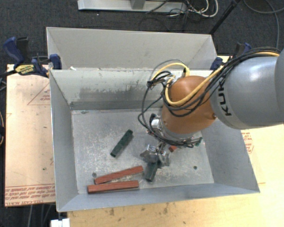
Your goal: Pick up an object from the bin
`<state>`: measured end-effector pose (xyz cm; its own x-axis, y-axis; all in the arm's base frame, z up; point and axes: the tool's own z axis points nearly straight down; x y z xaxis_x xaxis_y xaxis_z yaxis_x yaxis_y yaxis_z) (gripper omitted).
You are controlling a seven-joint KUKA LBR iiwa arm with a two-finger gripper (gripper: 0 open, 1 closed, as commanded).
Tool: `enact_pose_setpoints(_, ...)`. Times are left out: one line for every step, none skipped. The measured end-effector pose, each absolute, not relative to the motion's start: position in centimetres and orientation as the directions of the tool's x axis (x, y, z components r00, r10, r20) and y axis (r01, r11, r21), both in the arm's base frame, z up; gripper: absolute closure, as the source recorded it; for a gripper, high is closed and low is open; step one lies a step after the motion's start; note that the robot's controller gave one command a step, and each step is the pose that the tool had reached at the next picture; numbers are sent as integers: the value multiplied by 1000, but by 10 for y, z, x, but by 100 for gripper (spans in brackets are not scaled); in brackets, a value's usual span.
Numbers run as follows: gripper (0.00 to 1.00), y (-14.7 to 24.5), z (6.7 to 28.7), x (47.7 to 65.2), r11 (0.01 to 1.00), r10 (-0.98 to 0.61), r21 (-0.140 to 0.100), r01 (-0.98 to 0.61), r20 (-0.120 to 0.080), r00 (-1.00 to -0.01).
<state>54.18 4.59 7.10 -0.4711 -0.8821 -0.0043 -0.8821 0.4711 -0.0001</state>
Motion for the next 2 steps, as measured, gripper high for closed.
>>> enact_pose_setpoints(100, 46, 71, 542, 472, -882, 0, -882, -4, -472)
enact_pose_setpoints(100, 48, 206, 565, 480, -877, -5, -877, -6, -480)
